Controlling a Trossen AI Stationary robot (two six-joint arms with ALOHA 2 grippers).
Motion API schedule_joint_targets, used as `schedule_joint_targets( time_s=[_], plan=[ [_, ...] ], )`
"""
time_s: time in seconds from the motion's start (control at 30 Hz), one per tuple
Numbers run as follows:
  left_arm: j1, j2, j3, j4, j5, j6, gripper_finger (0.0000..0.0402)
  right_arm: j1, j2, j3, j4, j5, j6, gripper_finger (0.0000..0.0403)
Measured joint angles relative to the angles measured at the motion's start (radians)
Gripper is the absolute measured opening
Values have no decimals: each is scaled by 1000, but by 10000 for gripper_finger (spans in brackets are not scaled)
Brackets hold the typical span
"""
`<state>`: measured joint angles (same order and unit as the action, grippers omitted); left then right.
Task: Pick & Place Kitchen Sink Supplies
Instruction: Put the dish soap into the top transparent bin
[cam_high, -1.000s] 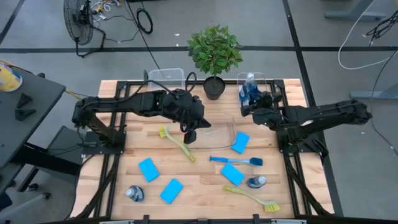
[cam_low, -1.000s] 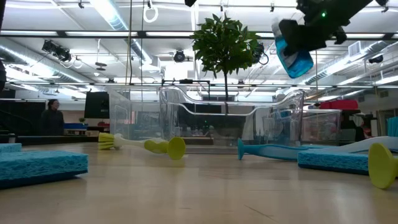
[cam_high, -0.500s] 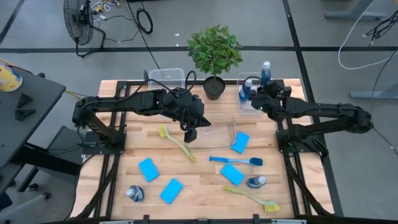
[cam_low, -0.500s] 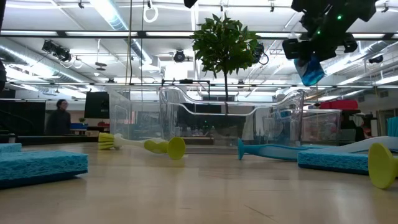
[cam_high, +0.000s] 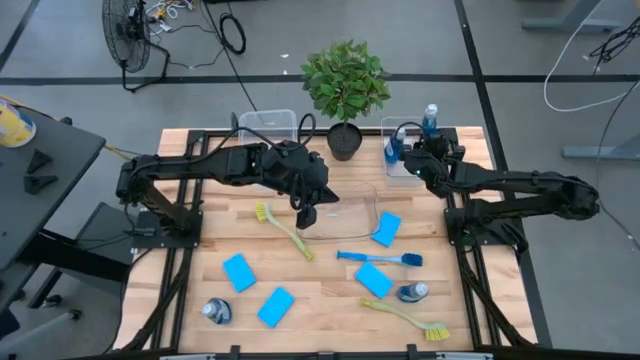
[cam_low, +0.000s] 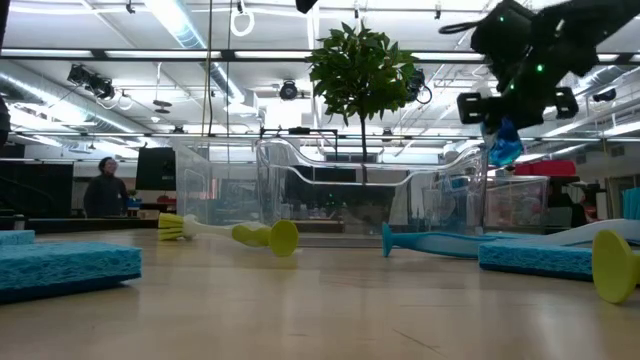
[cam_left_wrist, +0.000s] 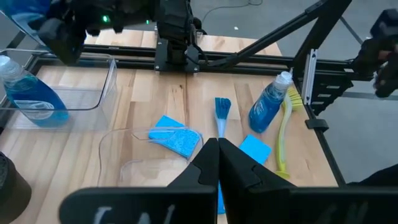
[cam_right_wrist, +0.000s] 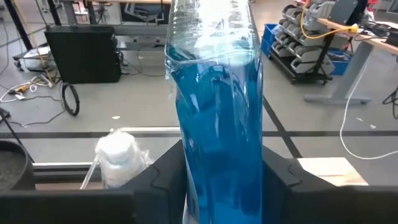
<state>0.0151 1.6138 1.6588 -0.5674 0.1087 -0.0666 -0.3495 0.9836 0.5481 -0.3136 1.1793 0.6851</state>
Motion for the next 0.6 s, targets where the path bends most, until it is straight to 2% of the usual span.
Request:
schedule_joint_targets(
  time_s=[0.37,0.5,0.6],
  plan=[
    [0,0,0,0,-11,7,3,-72,0,-233,488,2,-185,137],
    [0,0,0,0,-12,4,7,-107,0,-288,687,-81,-296,137],
    [0,0,0,0,-12,3,5,-138,0,-301,770,-150,-386,137]
  ],
)
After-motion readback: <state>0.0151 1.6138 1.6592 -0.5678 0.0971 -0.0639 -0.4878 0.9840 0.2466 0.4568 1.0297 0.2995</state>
